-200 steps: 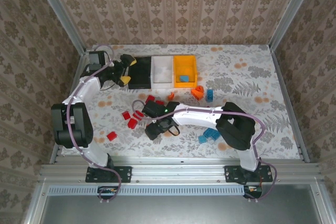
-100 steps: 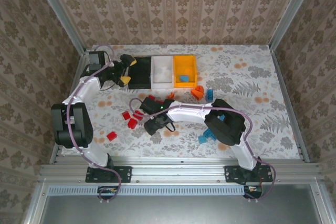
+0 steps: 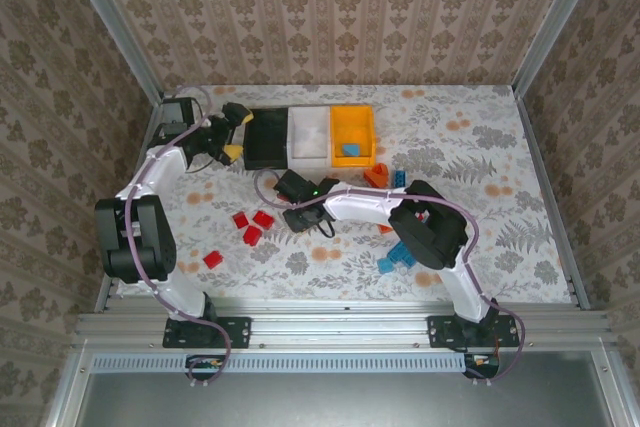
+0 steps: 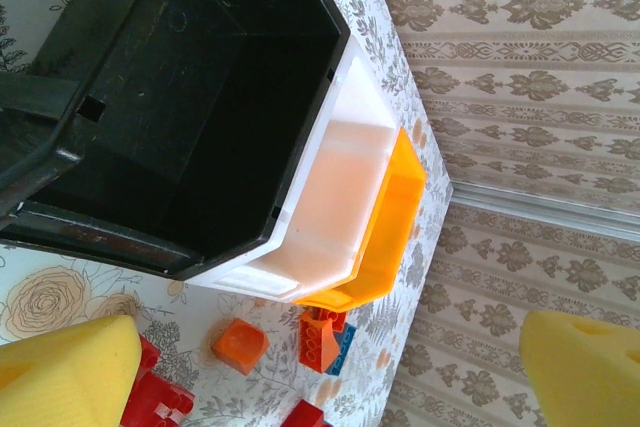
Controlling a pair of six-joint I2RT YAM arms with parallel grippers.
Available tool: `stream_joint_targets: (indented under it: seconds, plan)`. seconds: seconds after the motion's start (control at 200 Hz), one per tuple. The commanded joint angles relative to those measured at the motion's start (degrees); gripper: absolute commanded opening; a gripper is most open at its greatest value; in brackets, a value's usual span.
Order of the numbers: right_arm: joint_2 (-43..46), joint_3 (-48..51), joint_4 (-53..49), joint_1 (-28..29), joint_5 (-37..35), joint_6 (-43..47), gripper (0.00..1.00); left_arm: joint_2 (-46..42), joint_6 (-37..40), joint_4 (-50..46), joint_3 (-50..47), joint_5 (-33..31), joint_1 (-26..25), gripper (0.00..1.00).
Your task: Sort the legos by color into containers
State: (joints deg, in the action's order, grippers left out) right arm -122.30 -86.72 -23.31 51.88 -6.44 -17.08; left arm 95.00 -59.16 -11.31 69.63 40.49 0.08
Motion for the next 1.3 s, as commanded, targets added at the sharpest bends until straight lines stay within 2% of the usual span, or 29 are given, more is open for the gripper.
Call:
stream_joint_targets:
  seconds: [0.0,0.23,0.35,0.445,0.54,0.6,0.82,0.95,1.0,1.165,1.295]
  plan:
    - [2.11,3.12,0.55,-0.85,-5.81,-1.14,0.29,0.19,-0.03,-0.56,-0.14,-0.14,-0.29,1.0]
    - [11.52,1.46,1.31,-6.87,-6.58,-3.28,0.28,1.8,1.99,-1.59,0.66,-0.62,-5.95,1.0]
    - [9.21,-4.92,-0.64,-11.44,-5.61,-3.69,0.28,3.7,2.69,-2.74,0.94,-1.64,-10.86,0.99]
    - [3.75,-11.88,-2.33,-14.16,-4.37,-4.23,0.28,4.53,2.21,-2.98,0.64,-1.53,-12.45,0.99]
    - [-1.72,-19.09,-4.12,-15.27,-5.92,-3.69,0.29,3.34,2.46,-3.44,0.1,-3.33,-11.4,0.99]
    - [-3.52,-20.21,-2.03,-15.38,-8.26,-3.35,0.29,2.53,2.37,-3.67,-0.09,-3.31,-10.32,0.99]
    - [-10.81,-30.16,-4.3,-15.14,-7.43,-1.77,0.29,1.15,-0.39,-1.38,-0.96,-1.81,-4.79,0.99]
    - [-14.76,-34.71,-6.54,-15.05,-6.11,-1.31,0.31,1.16,-1.57,0.14,-1.09,-0.24,-3.18,0.99]
    - [-15.98,-35.85,-7.09,-14.96,-5.41,-1.29,0.34,1.41,-1.58,0.15,-0.98,0.11,-2.91,1.0]
    - [-17.12,-38.72,-8.94,-14.26,-3.89,-1.82,0.57,2.12,-0.58,-0.54,-0.62,-0.3,-2.33,1.0]
    - [-14.33,-39.38,-9.69,-13.48,-3.15,-2.59,0.62,2.12,0.13,-0.47,-0.54,-0.66,-2.1,1.0]
